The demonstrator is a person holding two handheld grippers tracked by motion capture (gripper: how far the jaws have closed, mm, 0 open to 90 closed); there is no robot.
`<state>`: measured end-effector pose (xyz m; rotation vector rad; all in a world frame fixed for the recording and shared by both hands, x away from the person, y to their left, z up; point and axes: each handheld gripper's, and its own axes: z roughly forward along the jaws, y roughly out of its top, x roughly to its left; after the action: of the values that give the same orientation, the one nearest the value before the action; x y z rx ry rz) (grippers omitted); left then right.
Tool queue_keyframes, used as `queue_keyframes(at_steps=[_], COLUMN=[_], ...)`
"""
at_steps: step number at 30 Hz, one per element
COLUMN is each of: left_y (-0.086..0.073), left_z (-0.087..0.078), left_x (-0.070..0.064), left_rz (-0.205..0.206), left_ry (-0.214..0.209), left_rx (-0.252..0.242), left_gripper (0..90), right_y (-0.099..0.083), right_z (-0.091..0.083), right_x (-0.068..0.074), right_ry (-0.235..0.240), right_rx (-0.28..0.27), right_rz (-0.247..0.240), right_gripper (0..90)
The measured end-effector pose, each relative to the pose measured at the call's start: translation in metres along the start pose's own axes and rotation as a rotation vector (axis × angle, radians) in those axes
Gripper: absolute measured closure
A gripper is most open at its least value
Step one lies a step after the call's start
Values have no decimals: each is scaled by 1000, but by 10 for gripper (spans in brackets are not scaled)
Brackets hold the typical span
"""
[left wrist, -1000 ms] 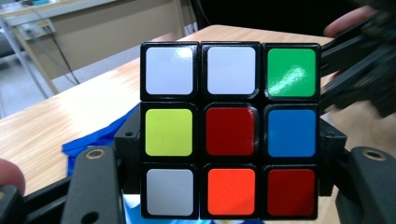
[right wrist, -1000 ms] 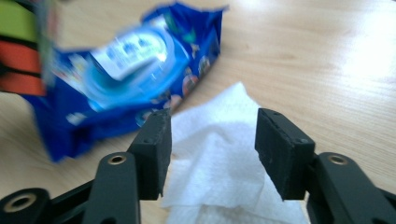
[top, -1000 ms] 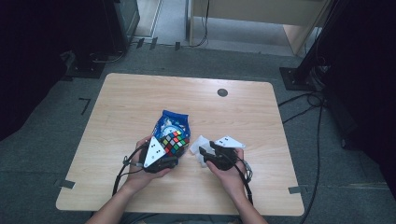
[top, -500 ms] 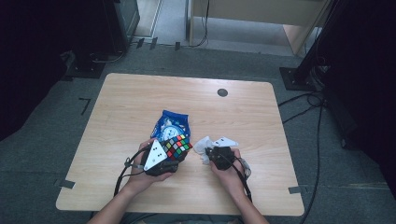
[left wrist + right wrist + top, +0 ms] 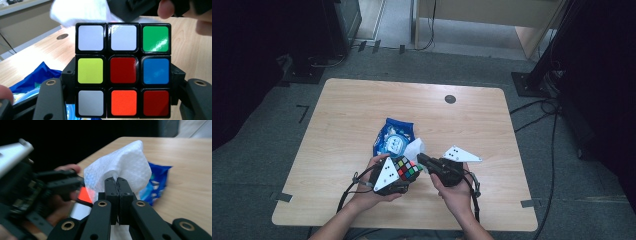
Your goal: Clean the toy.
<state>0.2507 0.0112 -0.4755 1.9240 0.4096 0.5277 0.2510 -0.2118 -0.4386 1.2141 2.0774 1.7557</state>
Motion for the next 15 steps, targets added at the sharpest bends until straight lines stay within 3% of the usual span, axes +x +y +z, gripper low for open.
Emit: queue_keyframes(at_steps=[2, 4, 5, 7, 9, 14, 15], left_y=[0, 0, 0, 1, 1, 4, 4], left_z=[1, 1, 0, -2, -5, -12, -13], left_x=[1, 2, 5, 7, 9, 13, 14], left_rz=[-4, -9, -32, -38, -35, -43, -49], left_ry=[3, 6, 4, 9, 16, 13, 14], left_rx=[3, 2, -7, -13, -20, -54, -60], left_gripper=[338, 338, 338, 338, 338, 338, 338], right_y=[2, 5, 6, 6, 6, 0, -2], right_z=[-1, -3, -4, -4, -5, -7, -6], right_x=[5, 17, 23, 28, 26, -1, -7], right_ry=[66, 105, 108, 92, 92, 0, -36], right_rx=[-5, -3, 4, 0, -7, -9, 4], right_rz=[21, -19, -48, -85, -75, 3, -7], right_gripper=[899, 898, 898, 897, 897, 896, 896])
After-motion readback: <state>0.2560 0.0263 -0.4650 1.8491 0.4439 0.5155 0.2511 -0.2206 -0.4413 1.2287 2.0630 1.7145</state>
